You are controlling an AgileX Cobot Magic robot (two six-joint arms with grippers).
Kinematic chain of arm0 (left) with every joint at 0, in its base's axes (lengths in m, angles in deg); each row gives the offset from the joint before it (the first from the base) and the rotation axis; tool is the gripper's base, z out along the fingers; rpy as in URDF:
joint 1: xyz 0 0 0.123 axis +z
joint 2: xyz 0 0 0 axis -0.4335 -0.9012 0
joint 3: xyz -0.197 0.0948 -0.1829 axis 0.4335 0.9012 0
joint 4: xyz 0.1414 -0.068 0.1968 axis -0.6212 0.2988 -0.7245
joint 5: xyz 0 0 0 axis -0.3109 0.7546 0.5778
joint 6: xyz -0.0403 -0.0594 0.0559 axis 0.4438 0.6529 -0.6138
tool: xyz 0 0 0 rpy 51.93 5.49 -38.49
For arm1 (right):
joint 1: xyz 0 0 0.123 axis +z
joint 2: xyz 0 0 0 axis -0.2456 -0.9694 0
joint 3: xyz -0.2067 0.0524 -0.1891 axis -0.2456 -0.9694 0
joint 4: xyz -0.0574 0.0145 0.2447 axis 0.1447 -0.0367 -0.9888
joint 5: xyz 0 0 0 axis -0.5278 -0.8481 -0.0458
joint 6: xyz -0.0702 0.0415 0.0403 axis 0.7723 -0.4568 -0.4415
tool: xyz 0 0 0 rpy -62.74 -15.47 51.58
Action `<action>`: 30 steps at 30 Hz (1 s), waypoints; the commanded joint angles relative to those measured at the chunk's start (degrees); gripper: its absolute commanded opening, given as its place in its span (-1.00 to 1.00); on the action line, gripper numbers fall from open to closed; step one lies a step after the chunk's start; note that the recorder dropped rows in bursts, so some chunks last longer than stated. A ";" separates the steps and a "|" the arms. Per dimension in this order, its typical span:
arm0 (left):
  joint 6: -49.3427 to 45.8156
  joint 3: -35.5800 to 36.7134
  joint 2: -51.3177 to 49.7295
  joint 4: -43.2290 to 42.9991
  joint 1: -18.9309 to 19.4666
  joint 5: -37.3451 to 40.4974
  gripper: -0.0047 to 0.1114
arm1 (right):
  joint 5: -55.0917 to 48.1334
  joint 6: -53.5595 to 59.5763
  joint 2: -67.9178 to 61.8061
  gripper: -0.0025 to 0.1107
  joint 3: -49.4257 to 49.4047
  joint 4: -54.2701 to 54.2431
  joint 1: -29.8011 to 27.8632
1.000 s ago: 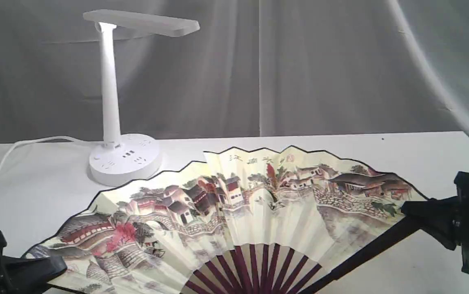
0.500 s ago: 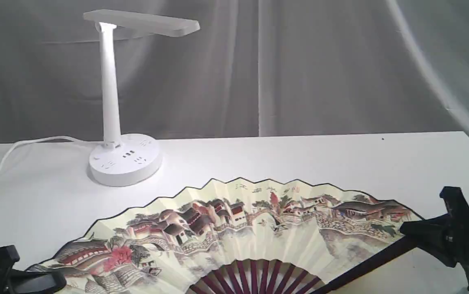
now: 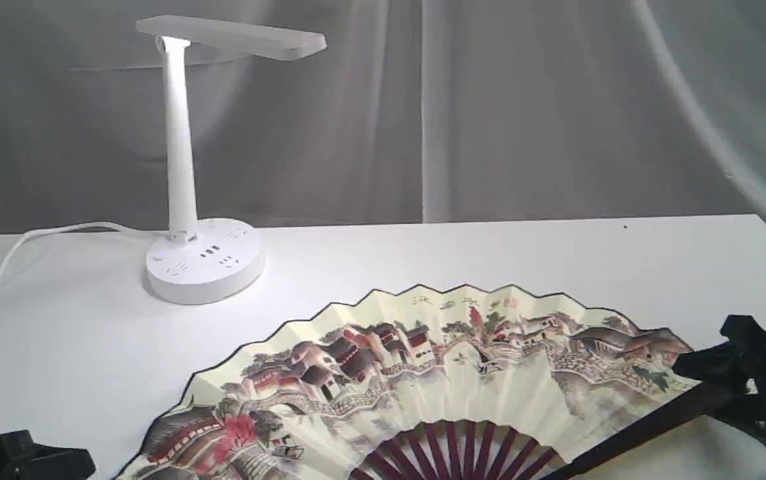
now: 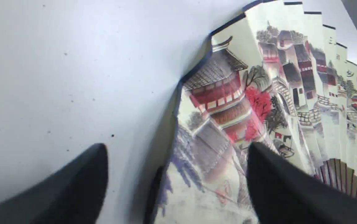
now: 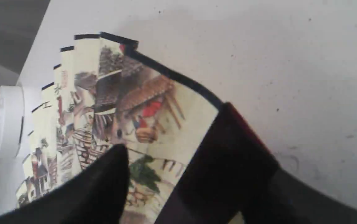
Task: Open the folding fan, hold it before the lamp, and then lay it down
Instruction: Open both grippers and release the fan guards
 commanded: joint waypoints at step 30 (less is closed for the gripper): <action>-25.72 -0.04 0.44 6.29 -0.02 -9.31 -0.50 | 18.59 31.81 19.19 -0.49 0.45 0.67 4.56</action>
